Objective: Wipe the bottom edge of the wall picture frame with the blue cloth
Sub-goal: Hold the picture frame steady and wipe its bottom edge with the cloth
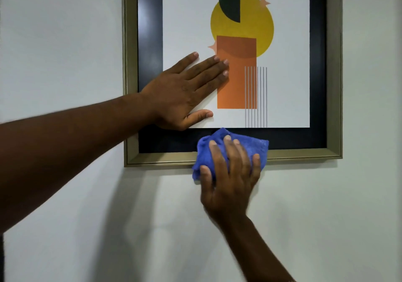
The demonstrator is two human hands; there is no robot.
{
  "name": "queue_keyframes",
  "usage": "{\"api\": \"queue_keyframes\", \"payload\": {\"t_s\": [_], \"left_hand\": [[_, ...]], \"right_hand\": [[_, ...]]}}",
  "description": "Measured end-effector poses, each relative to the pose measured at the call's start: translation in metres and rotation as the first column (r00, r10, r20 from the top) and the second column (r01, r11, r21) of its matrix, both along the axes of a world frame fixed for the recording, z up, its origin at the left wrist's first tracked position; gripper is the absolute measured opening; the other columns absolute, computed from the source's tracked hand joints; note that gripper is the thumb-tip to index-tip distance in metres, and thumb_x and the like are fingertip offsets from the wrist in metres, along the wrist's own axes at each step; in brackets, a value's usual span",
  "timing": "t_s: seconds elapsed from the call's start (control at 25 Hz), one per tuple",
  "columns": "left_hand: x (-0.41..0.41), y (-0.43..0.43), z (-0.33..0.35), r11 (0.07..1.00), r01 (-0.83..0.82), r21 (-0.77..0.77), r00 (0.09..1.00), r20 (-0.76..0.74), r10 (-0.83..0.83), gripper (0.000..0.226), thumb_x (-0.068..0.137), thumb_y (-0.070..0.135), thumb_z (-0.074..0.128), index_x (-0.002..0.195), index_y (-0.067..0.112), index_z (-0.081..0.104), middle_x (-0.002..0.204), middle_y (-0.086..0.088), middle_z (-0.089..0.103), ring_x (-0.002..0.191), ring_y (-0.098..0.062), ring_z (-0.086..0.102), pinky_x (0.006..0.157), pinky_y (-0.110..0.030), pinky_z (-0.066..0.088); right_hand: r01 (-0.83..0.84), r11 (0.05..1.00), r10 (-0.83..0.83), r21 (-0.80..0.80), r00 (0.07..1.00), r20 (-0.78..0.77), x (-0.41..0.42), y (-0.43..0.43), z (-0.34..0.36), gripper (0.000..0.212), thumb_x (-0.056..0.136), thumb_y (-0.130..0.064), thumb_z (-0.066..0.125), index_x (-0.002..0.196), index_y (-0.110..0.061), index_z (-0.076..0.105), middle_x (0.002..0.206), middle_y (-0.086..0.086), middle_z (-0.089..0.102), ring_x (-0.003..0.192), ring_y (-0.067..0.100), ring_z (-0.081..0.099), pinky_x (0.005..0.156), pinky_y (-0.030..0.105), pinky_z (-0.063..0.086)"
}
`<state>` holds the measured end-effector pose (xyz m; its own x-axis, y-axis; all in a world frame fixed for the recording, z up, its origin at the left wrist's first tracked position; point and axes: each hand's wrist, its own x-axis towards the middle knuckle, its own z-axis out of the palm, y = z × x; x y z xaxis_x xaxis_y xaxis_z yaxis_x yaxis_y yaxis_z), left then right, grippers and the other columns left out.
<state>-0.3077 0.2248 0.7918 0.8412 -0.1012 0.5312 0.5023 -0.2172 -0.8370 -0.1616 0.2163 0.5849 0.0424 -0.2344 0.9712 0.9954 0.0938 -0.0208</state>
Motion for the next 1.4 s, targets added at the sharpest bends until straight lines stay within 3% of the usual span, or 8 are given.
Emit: {"api": "queue_keyframes", "payload": {"t_s": [0.2, 0.36, 0.52, 0.68, 0.84, 1.0, 1.24, 1.4], "left_hand": [[-0.001, 0.002, -0.001, 1.0, -0.003, 0.005, 0.999, 0.042, 0.003, 0.08, 0.094, 0.061, 0.016, 0.155, 0.011, 0.005, 0.166, -0.011, 0.005, 0.153, -0.026, 0.003, 0.125, -0.049, 0.008], [-0.004, 0.001, 0.0, 1.0, 0.003, -0.027, 0.99, 0.139, 0.001, 0.081, 0.093, 0.059, 0.017, 0.155, 0.008, 0.005, 0.165, -0.014, 0.007, 0.153, -0.028, 0.004, 0.125, -0.051, 0.01], [-0.005, 0.0, 0.0, 0.999, -0.004, -0.032, 0.989, 0.146, 0.008, 0.081, 0.093, 0.059, 0.017, 0.155, 0.007, 0.005, 0.165, -0.015, 0.006, 0.153, -0.029, 0.004, 0.125, -0.05, 0.008], [-0.006, -0.001, -0.001, 1.0, 0.003, -0.031, 0.99, 0.139, 0.001, 0.08, 0.094, 0.058, 0.017, 0.155, 0.007, 0.006, 0.165, -0.014, 0.006, 0.153, -0.028, 0.004, 0.125, -0.05, 0.008], [-0.007, -0.001, -0.002, 0.999, -0.014, -0.051, 0.989, 0.144, 0.021, 0.081, 0.094, 0.059, 0.017, 0.155, 0.008, 0.003, 0.166, -0.013, 0.003, 0.153, -0.027, 0.001, 0.125, -0.05, 0.007], [-0.009, -0.001, -0.001, 0.999, 0.0, -0.05, 0.991, 0.135, 0.007, 0.081, 0.093, 0.059, 0.015, 0.155, 0.008, 0.004, 0.166, -0.013, 0.005, 0.153, -0.027, 0.003, 0.125, -0.05, 0.007], [-0.008, -0.001, -0.003, 0.999, -0.008, -0.052, 0.988, 0.153, 0.016, 0.079, 0.094, 0.058, 0.017, 0.155, 0.009, 0.004, 0.166, -0.012, 0.005, 0.153, -0.027, 0.003, 0.125, -0.051, 0.009], [-0.009, -0.002, -0.002, 0.999, -0.007, -0.047, 0.989, 0.149, 0.014, 0.079, 0.095, 0.058, 0.017, 0.155, 0.009, 0.006, 0.166, -0.012, 0.006, 0.153, -0.027, 0.004, 0.125, -0.051, 0.009]], "right_hand": [[-0.06, 0.996, 0.076, 0.068, 0.96, -0.27, -0.021, 0.004, 0.018, 0.039, 0.101, -0.042, 0.039, 0.13, -0.023, 0.058, 0.138, 0.007, 0.059, 0.136, 0.024, 0.046, 0.121, 0.051, 0.018], [-0.019, 1.0, 0.018, 0.025, 1.0, 0.02, -0.005, 0.003, -0.002, 0.04, 0.1, -0.042, 0.044, 0.13, -0.021, 0.059, 0.14, 0.008, 0.059, 0.136, 0.025, 0.046, 0.121, 0.05, 0.017], [-0.094, 0.994, 0.106, 0.062, 0.964, -0.244, -0.05, 0.007, 0.018, 0.037, 0.1, -0.042, 0.042, 0.129, -0.026, 0.06, 0.137, 0.005, 0.059, 0.135, 0.023, 0.047, 0.12, 0.049, 0.018], [-0.051, 0.998, 0.049, 0.035, 0.997, 0.054, -0.027, 0.002, 0.0, 0.035, 0.1, -0.04, 0.045, 0.127, -0.024, 0.063, 0.138, 0.006, 0.06, 0.133, 0.023, 0.052, 0.118, 0.046, 0.023], [-0.114, 0.99, 0.128, 0.083, 0.973, -0.193, -0.057, 0.005, 0.019, 0.033, 0.099, -0.038, 0.046, 0.123, -0.026, 0.064, 0.133, 0.005, 0.062, 0.13, 0.023, 0.052, 0.118, 0.047, 0.022], [-0.101, 0.995, 0.099, 0.014, 0.987, 0.129, -0.043, 0.001, 0.003, 0.033, 0.097, -0.04, 0.052, 0.125, -0.025, 0.062, 0.136, 0.006, 0.062, 0.132, 0.022, 0.052, 0.118, 0.048, 0.025], [-0.079, 0.993, 0.099, 0.085, 0.96, -0.261, -0.03, 0.001, 0.015, 0.035, 0.099, -0.037, 0.043, 0.124, -0.022, 0.063, 0.133, 0.008, 0.062, 0.133, 0.026, 0.049, 0.119, 0.054, 0.021], [-0.174, 0.985, 0.174, -0.012, 0.984, 0.021, -0.092, 0.005, 0.013, 0.036, 0.097, -0.042, 0.045, 0.124, -0.025, 0.062, 0.135, 0.004, 0.062, 0.133, 0.022, 0.049, 0.12, 0.046, 0.02]]}}
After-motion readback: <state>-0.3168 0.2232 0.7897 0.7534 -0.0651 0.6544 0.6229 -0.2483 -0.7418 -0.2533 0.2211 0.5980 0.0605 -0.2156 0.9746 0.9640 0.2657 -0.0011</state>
